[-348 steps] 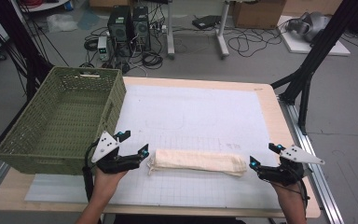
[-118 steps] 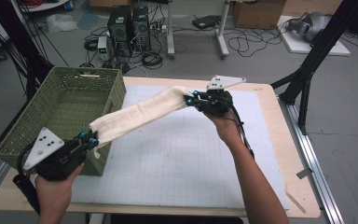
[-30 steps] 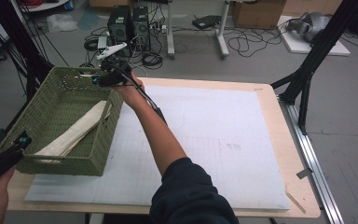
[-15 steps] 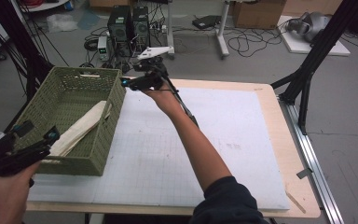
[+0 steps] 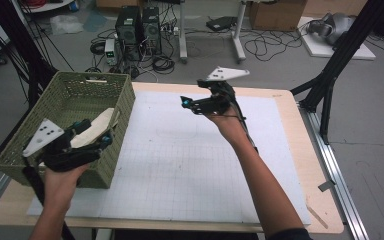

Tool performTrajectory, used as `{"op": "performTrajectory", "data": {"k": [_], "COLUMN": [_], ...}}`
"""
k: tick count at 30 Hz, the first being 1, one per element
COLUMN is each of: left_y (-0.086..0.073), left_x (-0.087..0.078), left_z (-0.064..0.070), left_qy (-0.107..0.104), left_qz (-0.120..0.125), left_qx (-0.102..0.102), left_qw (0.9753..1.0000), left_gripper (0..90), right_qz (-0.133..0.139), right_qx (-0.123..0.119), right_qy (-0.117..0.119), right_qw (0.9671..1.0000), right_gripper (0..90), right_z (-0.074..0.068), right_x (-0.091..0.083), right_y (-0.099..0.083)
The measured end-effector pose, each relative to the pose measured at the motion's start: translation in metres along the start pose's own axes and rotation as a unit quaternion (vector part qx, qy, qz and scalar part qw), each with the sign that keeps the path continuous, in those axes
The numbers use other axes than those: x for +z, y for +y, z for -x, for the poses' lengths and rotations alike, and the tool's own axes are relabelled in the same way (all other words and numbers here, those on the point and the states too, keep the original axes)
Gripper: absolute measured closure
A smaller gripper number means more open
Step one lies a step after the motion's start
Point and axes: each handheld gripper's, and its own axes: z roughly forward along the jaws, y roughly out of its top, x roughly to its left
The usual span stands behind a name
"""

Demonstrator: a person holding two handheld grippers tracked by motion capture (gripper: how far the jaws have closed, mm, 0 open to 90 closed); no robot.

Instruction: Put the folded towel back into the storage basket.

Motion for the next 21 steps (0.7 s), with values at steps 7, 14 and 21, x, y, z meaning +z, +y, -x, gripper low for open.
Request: {"op": "performTrajectory", "data": {"k": [7,14,21], "left_y": [-0.005,-0.015,-0.028], "left_x": [0.038,0.067,0.091], "left_z": [0.027,0.050,0.066], "left_qy": [-0.056,-0.097,-0.123], "left_qz": [-0.012,-0.015,-0.025], "left_qx": [0.011,0.017,0.036], "left_qw": [0.9983,0.9950,0.9915], "left_gripper": [20.9,20.9,21.0], "right_qz": [-0.003,-0.007,-0.013], "right_qx": [-0.002,0.001,0.015], "right_qy": [-0.039,-0.079,-0.124], "right_qw": [0.9992,0.9969,0.9920], "right_gripper": [11.6,11.5,11.3], "right_z": [0.006,0.005,0.003], "right_x": [-0.058,-0.101,-0.142], "right_y": [-0.029,-0.057,-0.091]}}
